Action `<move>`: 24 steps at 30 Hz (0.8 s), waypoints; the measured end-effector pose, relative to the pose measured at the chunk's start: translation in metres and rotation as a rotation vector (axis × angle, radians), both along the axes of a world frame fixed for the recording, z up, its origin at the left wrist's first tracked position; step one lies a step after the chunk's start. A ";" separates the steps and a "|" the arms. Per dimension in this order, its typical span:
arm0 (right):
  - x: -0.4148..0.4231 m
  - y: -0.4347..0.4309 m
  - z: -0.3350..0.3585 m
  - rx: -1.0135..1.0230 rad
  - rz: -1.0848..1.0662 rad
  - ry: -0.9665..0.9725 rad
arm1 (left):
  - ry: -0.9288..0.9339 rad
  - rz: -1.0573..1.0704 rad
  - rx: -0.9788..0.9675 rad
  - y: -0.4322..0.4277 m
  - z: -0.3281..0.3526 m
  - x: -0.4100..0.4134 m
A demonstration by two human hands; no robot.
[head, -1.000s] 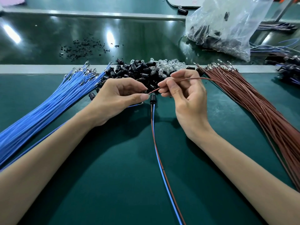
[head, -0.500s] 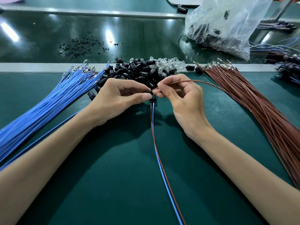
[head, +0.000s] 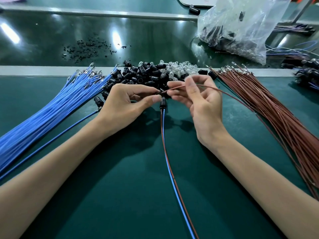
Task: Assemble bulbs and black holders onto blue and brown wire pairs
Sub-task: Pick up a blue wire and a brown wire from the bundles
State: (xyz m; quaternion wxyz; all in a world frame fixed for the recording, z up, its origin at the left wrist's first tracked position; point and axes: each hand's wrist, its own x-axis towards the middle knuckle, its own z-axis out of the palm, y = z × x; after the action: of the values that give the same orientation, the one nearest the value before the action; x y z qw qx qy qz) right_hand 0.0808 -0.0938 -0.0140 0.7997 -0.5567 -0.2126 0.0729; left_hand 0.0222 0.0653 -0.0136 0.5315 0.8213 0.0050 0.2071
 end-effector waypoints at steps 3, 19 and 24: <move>0.002 0.000 -0.003 -0.213 -0.122 -0.092 | -0.044 -0.009 0.164 -0.001 0.001 -0.002; 0.002 0.000 -0.004 -0.281 -0.051 0.005 | -0.194 0.071 0.461 -0.001 -0.003 -0.001; 0.009 0.000 0.003 0.121 -0.102 0.309 | -0.214 0.147 0.539 0.001 -0.007 0.000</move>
State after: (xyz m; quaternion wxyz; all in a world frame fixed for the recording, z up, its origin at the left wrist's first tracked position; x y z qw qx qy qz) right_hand 0.0899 -0.0941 -0.0111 0.8575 -0.4999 -0.0624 0.1040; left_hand 0.0225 0.0666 -0.0201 0.2756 0.9038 -0.0467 0.3241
